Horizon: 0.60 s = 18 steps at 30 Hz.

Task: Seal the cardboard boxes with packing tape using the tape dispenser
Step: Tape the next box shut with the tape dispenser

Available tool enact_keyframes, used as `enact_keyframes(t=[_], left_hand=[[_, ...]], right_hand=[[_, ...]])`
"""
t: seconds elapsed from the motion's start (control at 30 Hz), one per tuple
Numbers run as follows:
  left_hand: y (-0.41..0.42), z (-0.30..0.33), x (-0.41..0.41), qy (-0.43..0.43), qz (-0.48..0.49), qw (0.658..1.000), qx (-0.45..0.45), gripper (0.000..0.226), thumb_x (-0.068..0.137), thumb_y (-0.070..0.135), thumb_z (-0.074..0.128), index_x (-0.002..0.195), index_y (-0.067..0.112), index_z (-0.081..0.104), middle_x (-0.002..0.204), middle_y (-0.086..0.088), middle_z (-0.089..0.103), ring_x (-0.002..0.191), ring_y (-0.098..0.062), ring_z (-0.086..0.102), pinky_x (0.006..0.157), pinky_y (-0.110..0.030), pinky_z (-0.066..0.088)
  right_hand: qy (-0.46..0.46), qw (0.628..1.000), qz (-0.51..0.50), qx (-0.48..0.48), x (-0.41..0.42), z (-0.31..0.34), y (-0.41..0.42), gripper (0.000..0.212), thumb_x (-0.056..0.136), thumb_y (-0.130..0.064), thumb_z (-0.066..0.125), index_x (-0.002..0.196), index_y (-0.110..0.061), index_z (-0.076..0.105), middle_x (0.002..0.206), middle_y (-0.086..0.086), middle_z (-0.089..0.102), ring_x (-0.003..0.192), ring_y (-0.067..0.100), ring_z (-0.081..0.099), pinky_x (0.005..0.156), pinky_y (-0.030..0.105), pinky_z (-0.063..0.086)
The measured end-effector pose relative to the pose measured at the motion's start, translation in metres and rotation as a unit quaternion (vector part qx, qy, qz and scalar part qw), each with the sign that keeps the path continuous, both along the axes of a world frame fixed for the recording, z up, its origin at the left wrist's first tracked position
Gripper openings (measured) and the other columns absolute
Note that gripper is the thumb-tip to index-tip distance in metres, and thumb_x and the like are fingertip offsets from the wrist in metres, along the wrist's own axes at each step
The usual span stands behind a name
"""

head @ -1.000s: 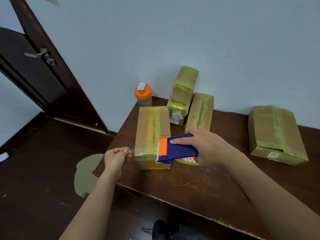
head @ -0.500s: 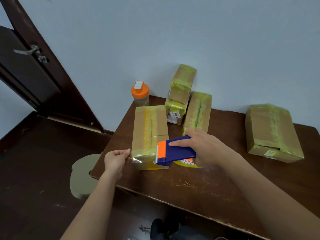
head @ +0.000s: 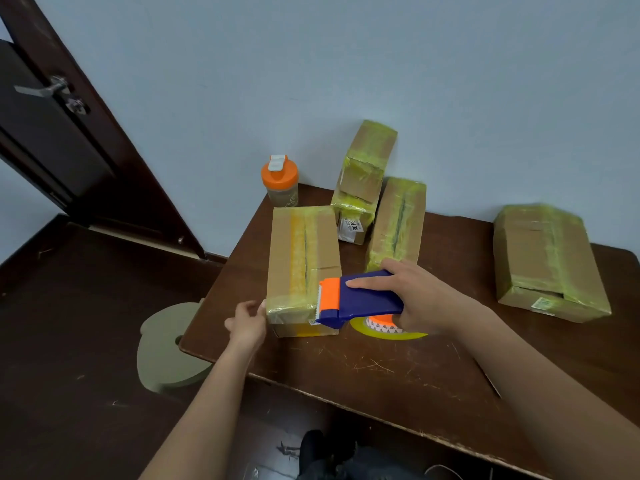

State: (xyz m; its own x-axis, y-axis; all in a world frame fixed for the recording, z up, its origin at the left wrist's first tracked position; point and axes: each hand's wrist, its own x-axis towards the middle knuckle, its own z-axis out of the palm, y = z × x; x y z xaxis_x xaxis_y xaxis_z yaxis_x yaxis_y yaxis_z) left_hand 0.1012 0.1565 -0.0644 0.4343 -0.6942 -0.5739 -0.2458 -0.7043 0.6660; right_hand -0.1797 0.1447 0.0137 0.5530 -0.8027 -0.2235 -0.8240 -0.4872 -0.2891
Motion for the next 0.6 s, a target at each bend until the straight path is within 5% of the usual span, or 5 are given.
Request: enact_keyframes(t=[0.2,0.37,0.5,0.6], left_hand=[[0.007,0.008,0.002,-0.061,-0.001,0.972,-0.227,0.021,0.094,0.028,0.059,0.107,0.013,0.065,0.108,-0.002,0.063,0.101,-0.017,0.059,0.082,-0.027,0.044],[-0.002,0.008,-0.009,-0.074,-0.068,0.969,-0.225,0.035,0.092,0.023,0.063,0.124,0.009,0.061,0.115,-0.003,0.063,0.101,-0.013,0.057,0.075,-0.017,0.043],[-0.019,0.012,0.012,-0.078,-0.072,0.968,-0.226,0.033,0.091,0.015,0.065,0.123,0.009,0.062,0.109,-0.003,0.064,0.098,-0.018,0.060,0.080,-0.028,0.048],[-0.020,0.017,0.022,-0.185,-0.097,0.934,-0.289,0.028,0.087,0.010,0.068,0.114,0.003,0.066,0.106,-0.008,0.064,0.096,-0.021,0.062,0.086,-0.033,0.050]], right_hand=[[-0.007,1.000,-0.004,0.004,-0.001,-0.005,-0.001,0.087,0.084,-0.026,0.072,0.147,-0.052,0.019,0.124,-0.005,0.040,0.106,0.013,0.039,0.088,0.029,0.045],[-0.021,1.000,-0.013,0.003,0.002,-0.008,-0.001,0.085,0.085,-0.026,0.070,0.146,-0.055,0.019,0.122,-0.003,0.040,0.105,0.016,0.040,0.088,0.031,0.045],[-0.049,0.999,-0.012,-0.003,0.023,-0.010,0.002,0.079,0.088,-0.029,0.066,0.147,-0.052,0.020,0.115,-0.004,0.039,0.101,0.016,0.040,0.085,0.029,0.042],[-0.067,0.998,-0.008,-0.008,0.039,-0.012,0.004,0.077,0.089,-0.028,0.065,0.149,-0.048,0.021,0.110,-0.005,0.035,0.097,0.016,0.040,0.079,0.026,0.037]])
